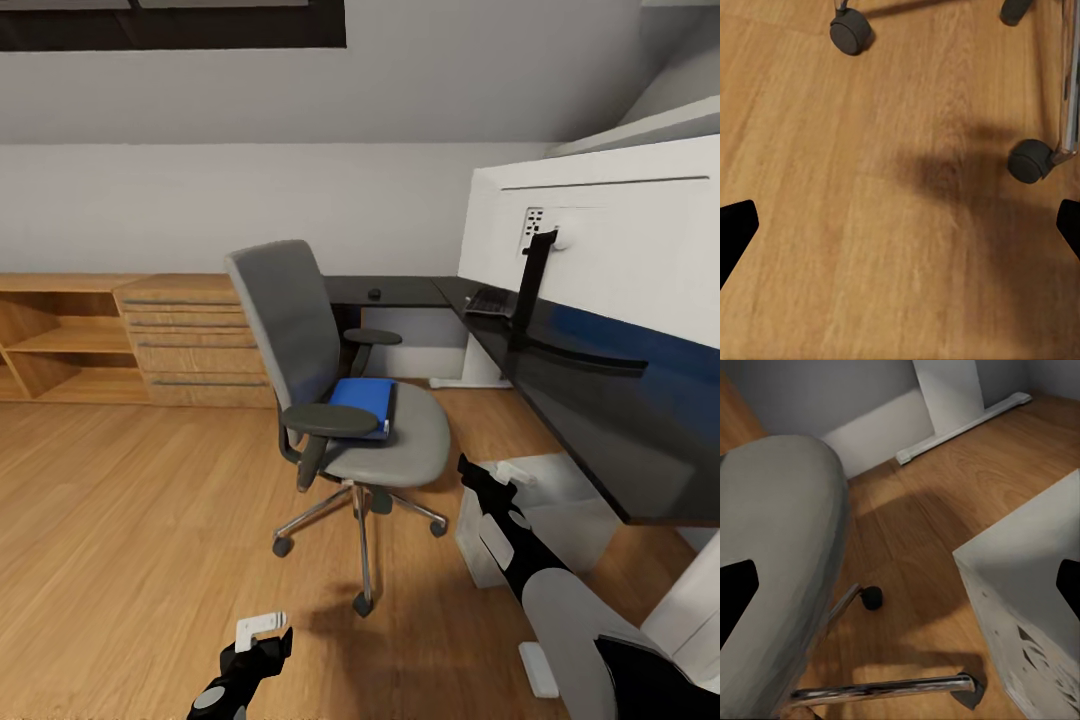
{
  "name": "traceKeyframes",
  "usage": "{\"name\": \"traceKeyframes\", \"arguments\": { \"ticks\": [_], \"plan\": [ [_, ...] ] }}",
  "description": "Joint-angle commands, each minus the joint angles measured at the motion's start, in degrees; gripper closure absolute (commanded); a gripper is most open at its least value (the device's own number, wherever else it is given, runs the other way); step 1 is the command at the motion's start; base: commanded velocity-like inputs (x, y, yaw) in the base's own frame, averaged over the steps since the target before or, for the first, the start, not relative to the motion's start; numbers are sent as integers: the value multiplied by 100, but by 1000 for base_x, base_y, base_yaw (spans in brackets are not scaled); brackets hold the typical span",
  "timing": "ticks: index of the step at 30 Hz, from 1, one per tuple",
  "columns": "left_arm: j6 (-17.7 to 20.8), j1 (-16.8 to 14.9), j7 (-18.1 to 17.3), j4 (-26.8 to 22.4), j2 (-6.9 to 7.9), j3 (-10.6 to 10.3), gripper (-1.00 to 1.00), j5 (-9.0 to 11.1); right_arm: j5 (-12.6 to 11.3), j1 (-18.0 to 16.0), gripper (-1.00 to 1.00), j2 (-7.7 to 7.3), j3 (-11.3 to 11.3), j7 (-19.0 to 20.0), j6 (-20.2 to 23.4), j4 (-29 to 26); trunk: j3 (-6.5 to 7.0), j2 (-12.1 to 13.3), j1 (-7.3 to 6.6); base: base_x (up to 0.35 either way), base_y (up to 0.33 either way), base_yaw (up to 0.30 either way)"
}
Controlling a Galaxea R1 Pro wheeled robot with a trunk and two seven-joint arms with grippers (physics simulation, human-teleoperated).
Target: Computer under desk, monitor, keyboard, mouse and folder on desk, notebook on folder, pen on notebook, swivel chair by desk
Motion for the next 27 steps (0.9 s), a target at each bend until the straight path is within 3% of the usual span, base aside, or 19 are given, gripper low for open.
{"name": "traceKeyframes", "arguments": {
  "ticks": [1, 18, 27],
  "plan": [
    [-19, -3, 28, 2, 2, -20, -100, 50, -56, -3, -100, 1, 8, -4, -21, 2, -6, -4, -1, 0, 0, 0],
    [-28, -3, 18, 2, 2, -37, -100, 41, -69, -3, -100, 1, 8, -4, 19, 8, -6, -4, -1, 0, 0, 0],
    [-28, -3, 19, 2, 2, -38, -100, 41, -171, -3, -100, -50, -18, 266, 602, -6, -6, -4, -1, 0, 0, 0]
  ]
}}
